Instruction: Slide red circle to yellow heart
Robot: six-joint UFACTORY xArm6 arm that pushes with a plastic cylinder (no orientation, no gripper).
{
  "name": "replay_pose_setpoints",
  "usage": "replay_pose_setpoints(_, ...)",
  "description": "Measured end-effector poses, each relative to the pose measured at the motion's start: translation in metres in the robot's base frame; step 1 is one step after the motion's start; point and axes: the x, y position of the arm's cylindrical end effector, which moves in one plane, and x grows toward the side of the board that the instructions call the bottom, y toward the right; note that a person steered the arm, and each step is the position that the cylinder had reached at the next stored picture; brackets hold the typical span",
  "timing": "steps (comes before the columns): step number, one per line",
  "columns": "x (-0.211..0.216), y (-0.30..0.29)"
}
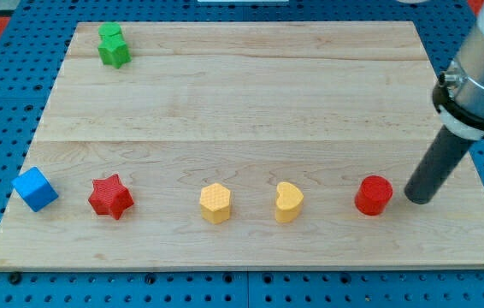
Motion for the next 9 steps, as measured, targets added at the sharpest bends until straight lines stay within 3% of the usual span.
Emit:
replay_pose_setpoints(2, 0.007, -0.033)
replay_pose_setpoints(3, -0.028, -0.03)
replay_pose_setpoints(4, -0.001, -0.054)
replay_pose_setpoints(5, -0.002, -0.052)
replay_pose_setpoints(6, 0.02, -0.016)
replay_pose_setpoints(9, 0.019, -0.039)
